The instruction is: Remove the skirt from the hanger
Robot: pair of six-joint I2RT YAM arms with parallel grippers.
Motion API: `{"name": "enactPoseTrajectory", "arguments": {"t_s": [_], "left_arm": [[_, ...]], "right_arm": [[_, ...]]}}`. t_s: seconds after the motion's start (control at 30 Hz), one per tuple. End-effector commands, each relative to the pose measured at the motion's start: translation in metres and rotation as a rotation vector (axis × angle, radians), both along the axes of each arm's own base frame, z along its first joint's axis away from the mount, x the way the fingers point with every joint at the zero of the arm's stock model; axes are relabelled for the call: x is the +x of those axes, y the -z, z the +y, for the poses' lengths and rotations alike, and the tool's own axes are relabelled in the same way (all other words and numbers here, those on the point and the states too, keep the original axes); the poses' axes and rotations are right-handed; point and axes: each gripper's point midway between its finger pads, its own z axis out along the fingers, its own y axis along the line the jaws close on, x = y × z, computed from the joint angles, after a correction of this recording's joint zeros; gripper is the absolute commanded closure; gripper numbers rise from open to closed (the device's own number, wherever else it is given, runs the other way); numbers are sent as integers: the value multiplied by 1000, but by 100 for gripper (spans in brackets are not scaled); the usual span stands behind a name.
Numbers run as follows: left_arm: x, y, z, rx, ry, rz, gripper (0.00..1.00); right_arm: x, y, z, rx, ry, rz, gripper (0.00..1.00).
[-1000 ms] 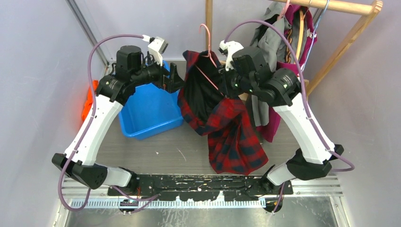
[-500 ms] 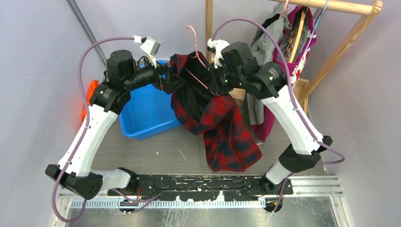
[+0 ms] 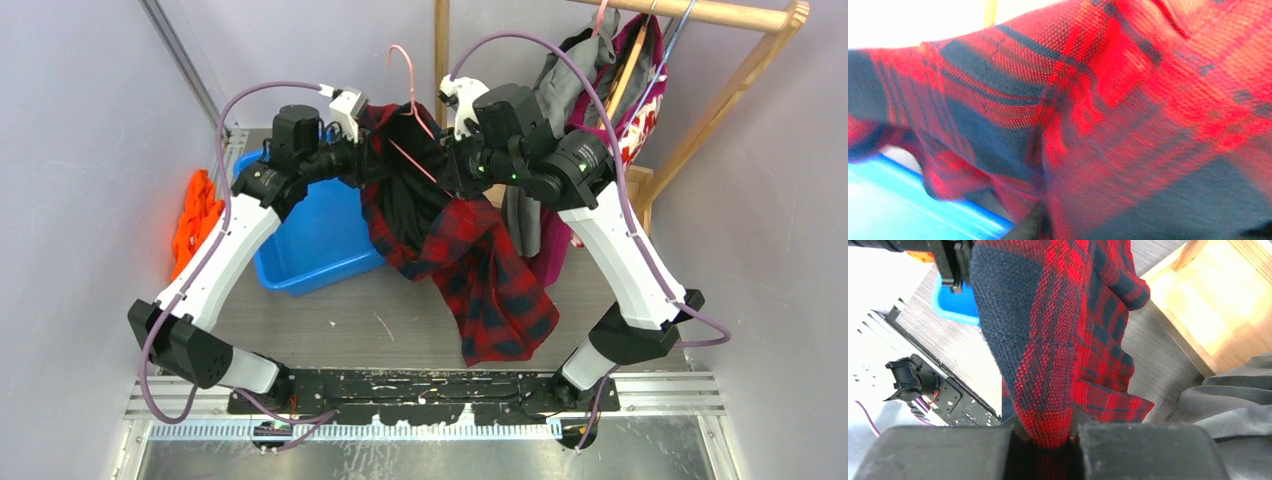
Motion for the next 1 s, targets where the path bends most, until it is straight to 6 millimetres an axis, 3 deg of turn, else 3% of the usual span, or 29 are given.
{"name": "enactPoseTrajectory", "arguments": {"t_s": [0.0, 0.2, 0.33, 0.53, 0.77, 0.97], "left_arm": [[20, -38, -1, -13, -47, -120, 99], [26, -69, 19, 64, -120, -209, 100], [31, -86, 48, 185, -222, -290, 100], [58, -84, 98, 430, -409, -368, 100], [92, -66, 143, 474, -536, -307, 100], [117, -77, 155, 492, -575, -340, 100]], "right_arm": [[-1, -50, 11, 146, -36, -124, 99], [-3, -44, 13, 134, -51, -105, 99], [-6, -33, 13, 113, -65, -80, 99], [-13, -25, 17, 114, -98, -39, 99], [-25, -23, 20, 134, -144, 4, 99], [-39, -18, 23, 147, -192, 59, 99]]}}
